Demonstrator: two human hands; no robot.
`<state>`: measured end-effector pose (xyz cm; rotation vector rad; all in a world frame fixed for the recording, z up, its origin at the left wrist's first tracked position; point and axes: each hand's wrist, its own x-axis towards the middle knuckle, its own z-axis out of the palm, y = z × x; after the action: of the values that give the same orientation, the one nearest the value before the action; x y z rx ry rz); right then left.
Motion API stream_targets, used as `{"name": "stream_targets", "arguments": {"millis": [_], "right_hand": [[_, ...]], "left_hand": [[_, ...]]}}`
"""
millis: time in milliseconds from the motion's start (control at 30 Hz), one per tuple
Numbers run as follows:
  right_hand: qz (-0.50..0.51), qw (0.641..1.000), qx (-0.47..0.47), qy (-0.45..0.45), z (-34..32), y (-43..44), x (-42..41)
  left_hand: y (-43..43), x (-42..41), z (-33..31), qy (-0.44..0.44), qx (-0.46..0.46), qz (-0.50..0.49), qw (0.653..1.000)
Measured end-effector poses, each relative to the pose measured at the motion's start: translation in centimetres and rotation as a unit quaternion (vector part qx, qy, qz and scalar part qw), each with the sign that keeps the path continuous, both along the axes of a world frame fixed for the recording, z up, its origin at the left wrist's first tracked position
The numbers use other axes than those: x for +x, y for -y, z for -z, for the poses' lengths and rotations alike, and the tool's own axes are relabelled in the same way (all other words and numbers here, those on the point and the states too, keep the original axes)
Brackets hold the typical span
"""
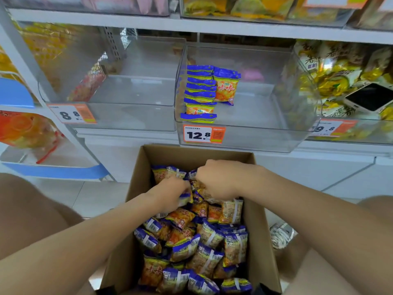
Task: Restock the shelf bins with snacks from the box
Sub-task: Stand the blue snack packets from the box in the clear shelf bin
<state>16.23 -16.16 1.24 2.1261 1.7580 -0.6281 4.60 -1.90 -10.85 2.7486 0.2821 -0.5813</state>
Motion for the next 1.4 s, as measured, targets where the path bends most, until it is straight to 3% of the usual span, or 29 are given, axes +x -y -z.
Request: {"name": "stream_targets", "arguments": {"millis": [100, 200, 233, 333, 367, 433, 467, 567, 633, 733, 967, 1067, 1133, 1267, 1400], "right_hand": [[0.019, 1.0, 0.006, -0.015, -1.5, 0.1, 1.4], [0.04, 0.996, 0.047, -0.066, -2.1, 0.9, 2.5], [0.039, 0.993, 0.061, -0.093, -2.2, 1.2, 2.7], [0.043, 0.981, 0.101, -0.16, -2.5, 1.8, 2.9], [0.044, 0.975, 0.131, -0.173, -2.7, 2.0, 2.9], [0.045, 0.957, 0.221, -0.184, -3.5, 2.4, 3.3], [0.057, 0.946, 0.254, -0.192, -4.3, 2.6, 3.6], [0.119, 0.913, 0.319, -0.225, -6.1, 3.4, 4.5], [0.175, 0.883, 0.331, -0.283, -6.6, 3.8, 5.0], [0.246, 0.835, 0.334, -0.36, -7.1, 3.9, 4.9], [0.402, 0.716, 0.382, -0.425, -8.2, 3.6, 4.8], [0.46, 0.665, 0.451, -0.378, -8.3, 2.6, 6.2], [0.456, 0.677, 0.502, -0.285, -8.2, 2.0, 8.1], [0.412, 0.78, 0.465, -0.077, -7.6, 0.6, 12.4], [0.422, 0.822, 0.374, -0.081, -5.1, -1.8, 15.5]], "left_hand": [[0.8, 0.8, -2.8, 0.12, -0.172, -0.114, 0.971], [0.9, 1.3, -5.3, 0.114, -0.307, -0.241, 0.914], [0.8, 1.5, -6.1, 0.094, -0.373, -0.293, 0.876], [0.3, 1.6, -8.7, 0.046, -0.585, -0.405, 0.701], [0.3, 1.5, -9.7, 0.03, -0.626, -0.418, 0.658], [0.3, 1.5, -11.2, 0.026, -0.654, -0.416, 0.631], [0.4, 1.5, -11.7, 0.045, -0.635, -0.41, 0.653], [0.9, 1.6, -12.6, 0.147, -0.502, -0.373, 0.767], [1.4, 1.4, -13.4, 0.208, -0.508, -0.333, 0.767], [2.2, 1.3, -14.7, 0.259, -0.564, -0.292, 0.727], [2.3, 2.5, -16.6, 0.382, -0.444, -0.21, 0.783], [1.5, 4.0, -16.9, 0.457, -0.269, -0.2, 0.824], [0.6, 4.8, -16.8, 0.495, -0.12, -0.183, 0.841], [-0.9, 6.3, -15.6, 0.472, 0.081, -0.109, 0.871], [-0.9, 7.4, -15.0, 0.423, 0.155, -0.143, 0.881]]}}
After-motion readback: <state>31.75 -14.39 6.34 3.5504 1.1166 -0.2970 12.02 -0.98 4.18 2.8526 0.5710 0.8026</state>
